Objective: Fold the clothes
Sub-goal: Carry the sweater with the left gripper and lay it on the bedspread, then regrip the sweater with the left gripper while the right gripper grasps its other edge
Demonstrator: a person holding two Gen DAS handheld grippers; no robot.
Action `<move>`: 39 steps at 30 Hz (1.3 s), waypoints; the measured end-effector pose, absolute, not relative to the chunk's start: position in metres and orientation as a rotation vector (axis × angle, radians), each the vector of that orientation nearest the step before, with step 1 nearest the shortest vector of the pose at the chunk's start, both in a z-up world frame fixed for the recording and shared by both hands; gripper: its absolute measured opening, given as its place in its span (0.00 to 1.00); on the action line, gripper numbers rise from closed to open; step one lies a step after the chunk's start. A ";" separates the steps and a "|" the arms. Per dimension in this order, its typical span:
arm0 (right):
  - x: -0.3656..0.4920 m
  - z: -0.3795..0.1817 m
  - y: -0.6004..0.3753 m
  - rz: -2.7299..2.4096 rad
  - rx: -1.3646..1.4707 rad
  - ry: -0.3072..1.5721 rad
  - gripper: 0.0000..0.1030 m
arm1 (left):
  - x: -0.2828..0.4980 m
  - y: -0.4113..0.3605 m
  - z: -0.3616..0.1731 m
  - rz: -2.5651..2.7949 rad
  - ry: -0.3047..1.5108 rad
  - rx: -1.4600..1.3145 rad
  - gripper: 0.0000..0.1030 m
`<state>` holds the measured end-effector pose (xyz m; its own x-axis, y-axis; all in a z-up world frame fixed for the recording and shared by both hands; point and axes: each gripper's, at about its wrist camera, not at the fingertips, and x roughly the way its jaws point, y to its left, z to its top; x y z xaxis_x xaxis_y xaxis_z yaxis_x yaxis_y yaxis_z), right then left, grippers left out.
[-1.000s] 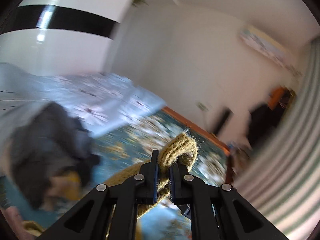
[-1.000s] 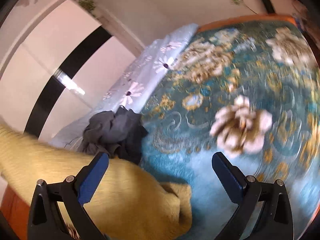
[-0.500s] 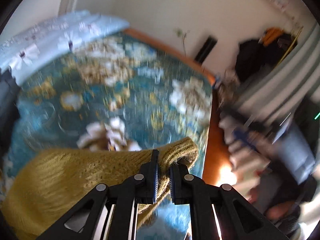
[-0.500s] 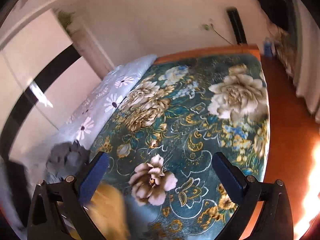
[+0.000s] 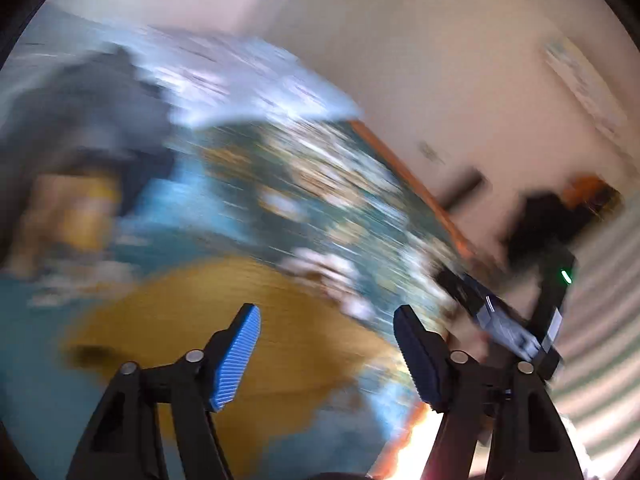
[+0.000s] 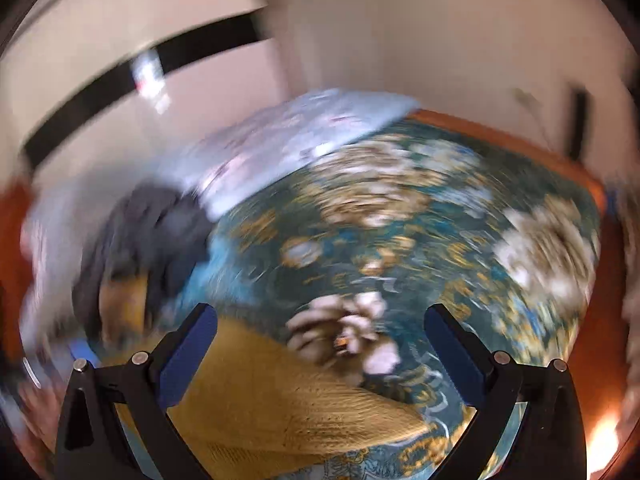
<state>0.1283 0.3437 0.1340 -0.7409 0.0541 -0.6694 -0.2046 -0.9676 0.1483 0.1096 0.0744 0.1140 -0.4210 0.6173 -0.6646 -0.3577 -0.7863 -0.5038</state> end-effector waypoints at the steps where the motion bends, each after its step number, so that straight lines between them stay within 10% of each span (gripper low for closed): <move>1: 0.120 0.130 0.324 2.836 -1.107 0.223 1.00 | 0.107 0.051 0.110 2.292 -0.389 -1.241 0.72; 13: 0.082 0.076 0.184 2.996 -1.354 -0.328 1.00 | 0.094 -0.056 0.010 2.123 -1.260 -1.602 0.72; 27: 0.080 0.088 0.206 3.040 -1.329 -0.149 1.00 | 0.090 -0.061 -0.056 1.869 -1.808 -1.695 0.60; 33: 0.086 0.086 0.198 3.057 -1.347 -0.215 1.00 | 0.078 -0.053 -0.030 1.991 -1.649 -1.714 0.21; 39: 0.094 0.093 0.194 3.124 -1.354 -0.176 1.00 | 0.062 -0.024 0.025 2.125 -1.360 -1.619 0.16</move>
<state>0.0937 0.1937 0.0933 -0.6547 -0.2021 -0.7283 0.2827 -0.9591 0.0121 0.0619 -0.0236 0.0246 -0.4094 0.5889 -0.6968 0.3858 -0.5804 -0.7172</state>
